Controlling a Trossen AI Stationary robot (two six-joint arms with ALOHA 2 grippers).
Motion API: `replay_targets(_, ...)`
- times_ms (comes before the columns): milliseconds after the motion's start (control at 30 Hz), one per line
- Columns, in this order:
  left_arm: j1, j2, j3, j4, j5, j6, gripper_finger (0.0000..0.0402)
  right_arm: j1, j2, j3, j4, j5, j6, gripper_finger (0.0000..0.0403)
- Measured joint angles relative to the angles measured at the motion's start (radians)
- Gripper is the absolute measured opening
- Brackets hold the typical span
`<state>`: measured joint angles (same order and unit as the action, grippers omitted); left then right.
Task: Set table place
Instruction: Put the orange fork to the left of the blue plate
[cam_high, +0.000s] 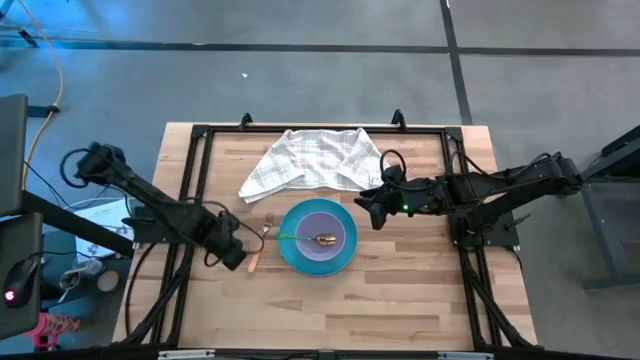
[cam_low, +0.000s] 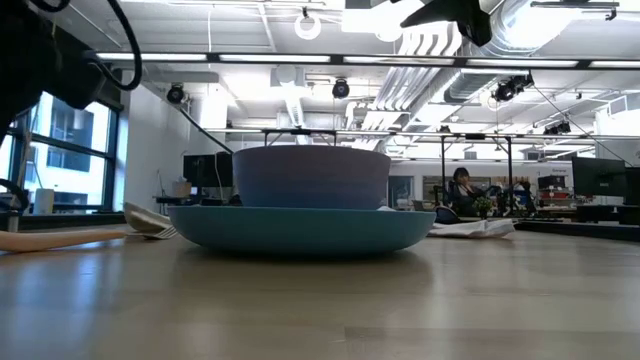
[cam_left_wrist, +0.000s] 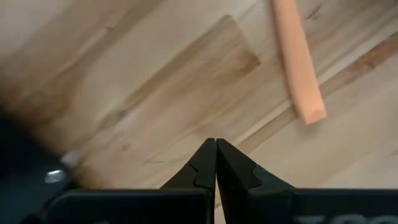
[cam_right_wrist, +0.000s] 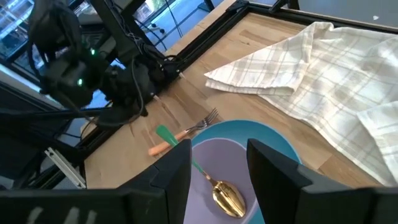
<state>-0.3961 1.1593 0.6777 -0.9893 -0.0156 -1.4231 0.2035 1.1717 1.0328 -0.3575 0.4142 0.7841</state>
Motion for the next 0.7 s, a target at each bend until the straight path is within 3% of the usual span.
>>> replay_targets(367,-0.023,0.202,0.0,0.192,-0.038,0.002,0.0,0.0,-0.021,0.0,0.001,-0.021,-0.008,0.0144)
replay_targets(700,-0.023,0.266,0.0,0.323,-0.025,0.004,0.0,0.0,-0.064,0.0,0.003,-0.018,-0.034,0.0144)
